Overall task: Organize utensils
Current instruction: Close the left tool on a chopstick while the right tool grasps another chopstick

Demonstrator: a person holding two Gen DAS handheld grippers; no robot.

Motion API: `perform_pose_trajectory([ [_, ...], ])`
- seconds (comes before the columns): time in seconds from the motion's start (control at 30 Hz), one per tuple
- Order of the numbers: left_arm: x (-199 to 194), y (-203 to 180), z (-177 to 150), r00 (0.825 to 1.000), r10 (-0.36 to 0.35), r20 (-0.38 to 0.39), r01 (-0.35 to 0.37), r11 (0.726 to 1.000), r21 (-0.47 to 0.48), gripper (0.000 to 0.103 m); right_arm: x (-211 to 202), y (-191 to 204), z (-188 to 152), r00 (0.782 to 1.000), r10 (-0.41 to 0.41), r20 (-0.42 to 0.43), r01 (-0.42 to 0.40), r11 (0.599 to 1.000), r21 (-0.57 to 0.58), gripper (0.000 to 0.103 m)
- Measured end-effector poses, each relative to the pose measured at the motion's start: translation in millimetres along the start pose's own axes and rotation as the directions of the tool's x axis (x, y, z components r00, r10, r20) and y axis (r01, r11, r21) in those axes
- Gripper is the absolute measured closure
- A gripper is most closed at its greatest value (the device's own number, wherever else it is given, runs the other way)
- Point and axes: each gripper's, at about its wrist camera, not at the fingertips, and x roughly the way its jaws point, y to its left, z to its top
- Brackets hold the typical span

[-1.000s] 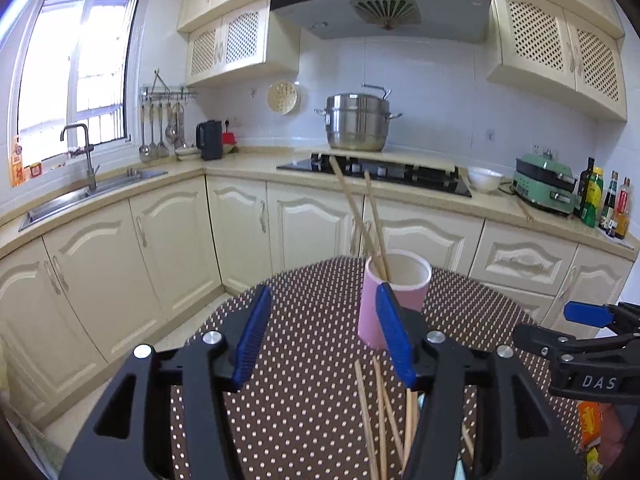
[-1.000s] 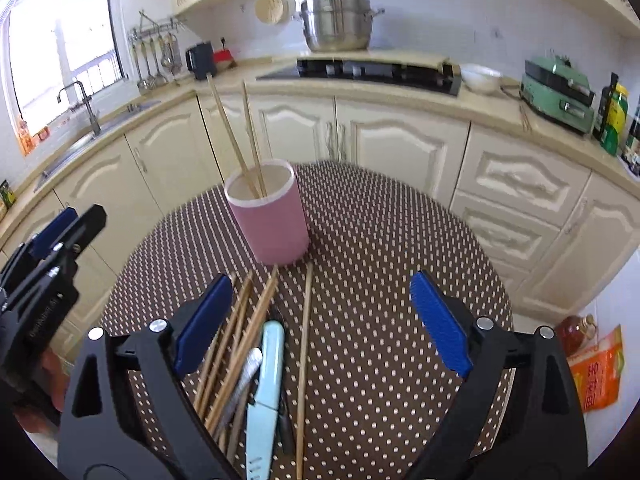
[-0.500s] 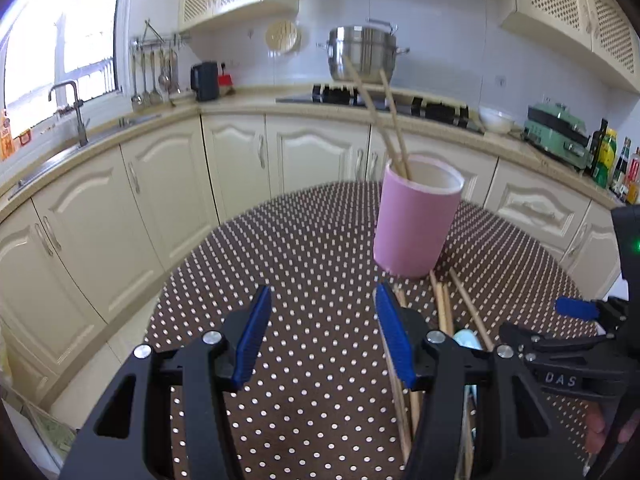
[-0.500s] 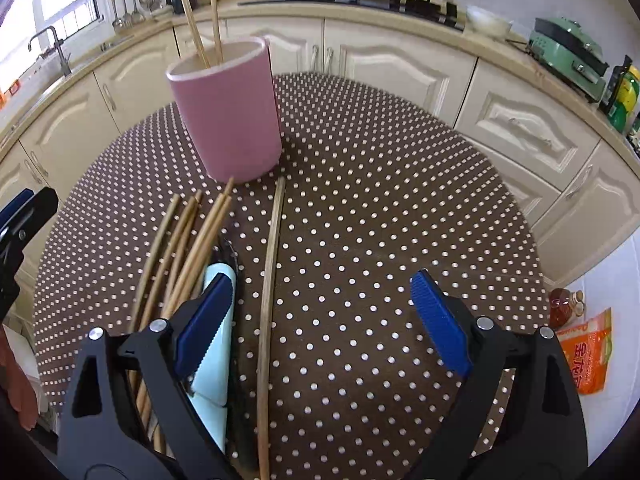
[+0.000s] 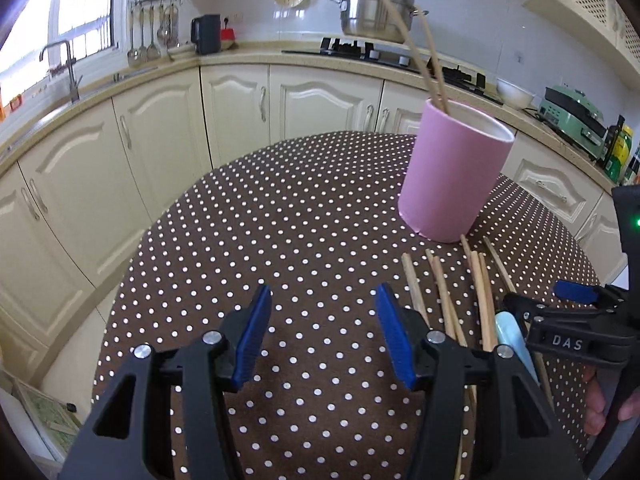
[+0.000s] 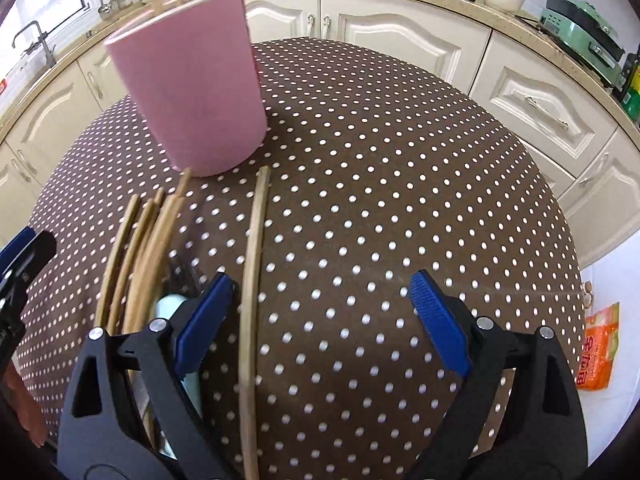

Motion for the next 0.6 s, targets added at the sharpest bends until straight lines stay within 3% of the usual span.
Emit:
perform_pose_trajectory([
  [0.13, 4.2, -1.7, -0.9, 1.000, -0.006, -0.013, 0.006, 1.000, 0.004, 0.046, 9.8, -2.0, 8.2, 0.999, -0.005, 0.032, 0.006, 1.000, -0.003, 0.015],
  [0.23, 5.9, -5.3, -2.9, 1.000, -0.017, -0.026, 0.017, 1.000, 0.010, 0.039, 11.8, -3.6, 13.0, 0.998, 0.011, 0.062, -0.011, 1.000, -0.007, 0.037],
  [0.3, 8.5, -8.9, -4.6, 0.999, -0.024, -0.040, 0.025, 1.000, 0.012, 0.034, 11.3, -5.0, 16.3, 0.997, 0.015, 0.074, -0.015, 1.000, -0.002, 0.067],
  [0.47, 13.0, -21.7, -7.1, 0.996, -0.059, -0.074, 0.061, 0.998, 0.029, 0.034, -2.9, -21.8, 3.4, 0.995, 0.051, 0.087, -0.054, 0.998, 0.034, 0.089],
  [0.6, 17.7, -31.2, -5.9, 0.995, -0.045, -0.083, 0.050, 0.998, 0.047, 0.034, -8.1, -34.2, -9.8, 0.988, 0.117, 0.102, -0.124, 0.990, 0.068, 0.093],
])
